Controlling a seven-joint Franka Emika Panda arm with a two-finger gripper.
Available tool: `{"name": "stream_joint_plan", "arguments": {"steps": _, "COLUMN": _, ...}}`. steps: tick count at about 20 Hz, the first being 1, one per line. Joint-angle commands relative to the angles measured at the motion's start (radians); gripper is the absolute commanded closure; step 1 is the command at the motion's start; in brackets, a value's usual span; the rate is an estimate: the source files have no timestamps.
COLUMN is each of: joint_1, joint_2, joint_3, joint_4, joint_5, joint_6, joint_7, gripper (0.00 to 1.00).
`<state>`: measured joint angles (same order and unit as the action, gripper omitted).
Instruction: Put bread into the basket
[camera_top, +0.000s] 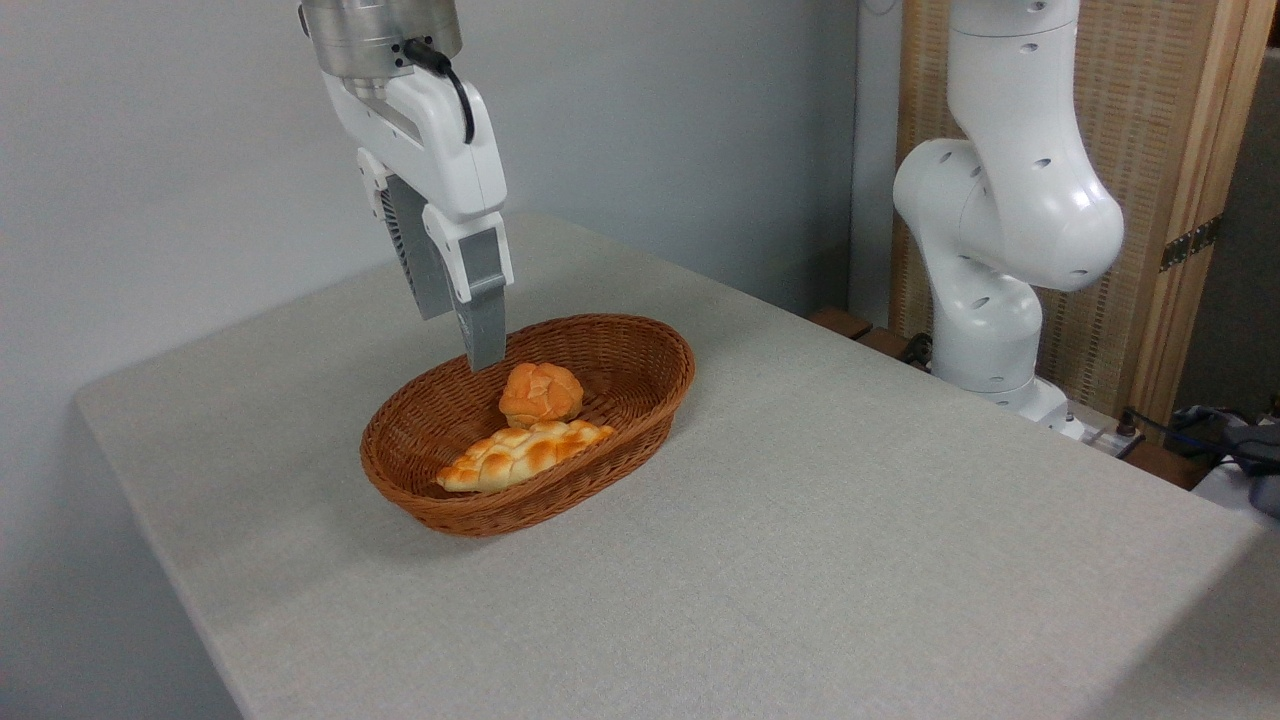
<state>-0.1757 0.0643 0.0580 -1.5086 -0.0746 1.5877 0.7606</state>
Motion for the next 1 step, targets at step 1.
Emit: {"name": "stream_joint_plan", "arguments": {"steps": 1, "joint_1": -0.008, "joint_2": -0.011, "joint_3": 0.011, "joint_4": 0.001, "joint_5": 0.013, "joint_6": -0.026, "joint_7": -0.011, "gripper": 0.00}}
